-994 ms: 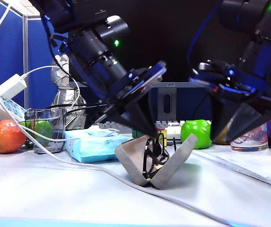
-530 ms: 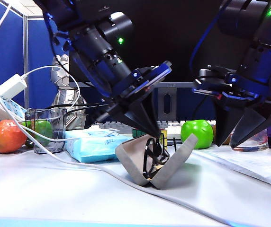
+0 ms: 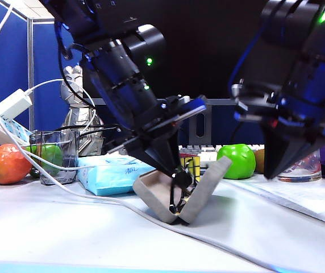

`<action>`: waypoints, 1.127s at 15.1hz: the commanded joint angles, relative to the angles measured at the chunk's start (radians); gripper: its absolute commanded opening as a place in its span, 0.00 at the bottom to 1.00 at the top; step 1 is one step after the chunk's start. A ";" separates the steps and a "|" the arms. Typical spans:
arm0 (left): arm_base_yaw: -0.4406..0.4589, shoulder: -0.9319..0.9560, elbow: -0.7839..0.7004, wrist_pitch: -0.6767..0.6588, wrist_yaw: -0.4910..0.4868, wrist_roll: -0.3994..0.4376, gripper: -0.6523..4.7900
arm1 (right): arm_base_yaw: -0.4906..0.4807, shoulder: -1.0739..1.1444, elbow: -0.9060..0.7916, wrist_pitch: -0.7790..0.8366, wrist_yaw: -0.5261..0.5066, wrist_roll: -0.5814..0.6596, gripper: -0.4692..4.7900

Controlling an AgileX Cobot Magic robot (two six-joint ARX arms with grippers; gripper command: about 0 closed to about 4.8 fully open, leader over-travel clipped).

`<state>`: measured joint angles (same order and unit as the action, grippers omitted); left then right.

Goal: Pick up the glasses, fold the temples of the glasses, place the glasses into the glasses case, and finally close the glasses case.

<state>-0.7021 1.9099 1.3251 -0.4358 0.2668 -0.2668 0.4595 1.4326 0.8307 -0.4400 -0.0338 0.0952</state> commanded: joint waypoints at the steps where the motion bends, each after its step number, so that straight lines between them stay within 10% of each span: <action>1: -0.005 0.002 0.006 0.053 0.031 -0.003 0.11 | 0.000 0.045 0.004 0.043 -0.068 -0.017 0.09; 9: -0.045 0.003 0.006 0.078 0.061 -0.003 0.11 | 0.000 0.126 0.003 0.082 -0.106 -0.018 0.09; 17: -0.037 -0.048 0.007 0.009 -0.203 0.003 0.11 | 0.000 0.126 0.003 0.078 -0.097 -0.018 0.09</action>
<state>-0.7399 1.8626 1.3312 -0.4271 0.0914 -0.2634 0.4591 1.5620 0.8303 -0.3679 -0.1310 0.0807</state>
